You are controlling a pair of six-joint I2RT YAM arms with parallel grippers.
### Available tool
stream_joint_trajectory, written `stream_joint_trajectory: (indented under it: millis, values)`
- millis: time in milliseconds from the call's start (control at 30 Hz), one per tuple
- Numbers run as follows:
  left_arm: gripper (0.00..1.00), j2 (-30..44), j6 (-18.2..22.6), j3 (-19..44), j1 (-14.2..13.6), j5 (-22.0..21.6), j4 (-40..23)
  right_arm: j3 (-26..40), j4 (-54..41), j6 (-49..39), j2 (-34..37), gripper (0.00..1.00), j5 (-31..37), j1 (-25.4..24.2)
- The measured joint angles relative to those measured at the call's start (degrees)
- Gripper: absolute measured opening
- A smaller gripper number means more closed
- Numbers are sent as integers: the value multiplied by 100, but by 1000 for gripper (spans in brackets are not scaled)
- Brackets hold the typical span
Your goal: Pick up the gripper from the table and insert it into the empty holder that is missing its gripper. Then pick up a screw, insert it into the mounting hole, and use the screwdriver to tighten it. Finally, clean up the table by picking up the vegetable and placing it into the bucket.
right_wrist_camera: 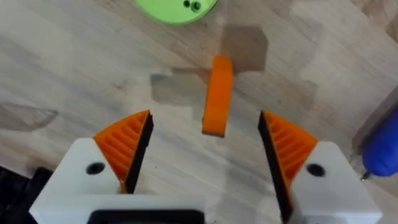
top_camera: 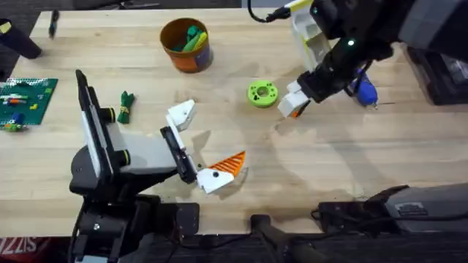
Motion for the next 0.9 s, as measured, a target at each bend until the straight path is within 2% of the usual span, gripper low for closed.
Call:
stream_joint_trajectory:
  millis: [233, 400, 433, 467, 567, 600, 900]
  values:
    - [985, 0, 0, 0, 0, -2, 0, 0, 109, 4, 347, 986, 21, -26]
    - [985, 2, 0, 0, 0, -2, 0, 0, 107, 2, 349, 874, 24, -26]
    - [985, 0, 0, 0, 0, -2, 0, 0, 107, 10, 349, 656, 24, -26]
    - [985, 2, 0, 0, 0, 0, 0, 0, 107, 9, 349, 507, 24, -26]
    - [985, 0, 0, 0, 0, -2, 0, 0, 112, 10, 349, 98, 30, -26]
    - [985, 0, 0, 0, 0, 0, 0, 0, 132, 42, 345, 30, 32, -26]
    - [985, 2, 0, 0, 0, -2, 0, -2, 109, 155, 294, 19, 3, -26]
